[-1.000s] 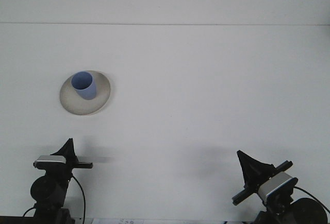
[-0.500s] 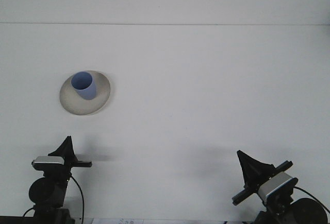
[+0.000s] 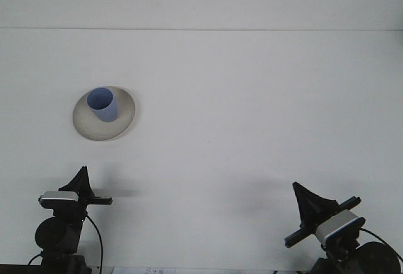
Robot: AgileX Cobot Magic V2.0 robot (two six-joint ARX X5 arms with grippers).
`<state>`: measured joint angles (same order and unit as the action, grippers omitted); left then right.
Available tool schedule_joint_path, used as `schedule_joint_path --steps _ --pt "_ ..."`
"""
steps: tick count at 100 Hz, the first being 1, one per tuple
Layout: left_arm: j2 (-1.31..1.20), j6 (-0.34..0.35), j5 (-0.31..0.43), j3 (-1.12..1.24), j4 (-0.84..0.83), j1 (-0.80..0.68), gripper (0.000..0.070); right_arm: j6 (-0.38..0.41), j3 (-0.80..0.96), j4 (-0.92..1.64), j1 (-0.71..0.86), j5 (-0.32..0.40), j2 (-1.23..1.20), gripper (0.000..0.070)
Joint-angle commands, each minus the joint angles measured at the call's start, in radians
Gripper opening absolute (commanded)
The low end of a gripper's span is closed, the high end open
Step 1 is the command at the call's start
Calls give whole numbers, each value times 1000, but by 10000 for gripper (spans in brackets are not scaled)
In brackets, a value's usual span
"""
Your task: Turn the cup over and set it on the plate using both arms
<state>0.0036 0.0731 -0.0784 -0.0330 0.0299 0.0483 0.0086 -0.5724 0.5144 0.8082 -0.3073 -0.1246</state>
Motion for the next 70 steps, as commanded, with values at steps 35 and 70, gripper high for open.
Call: schedule_joint_path --steps 35,70 --pt "-1 13 0 19 10 1 15 103 402 -322 -747 385 121 6" --pt "-1 13 0 19 10 1 15 116 560 -387 -815 352 123 6"
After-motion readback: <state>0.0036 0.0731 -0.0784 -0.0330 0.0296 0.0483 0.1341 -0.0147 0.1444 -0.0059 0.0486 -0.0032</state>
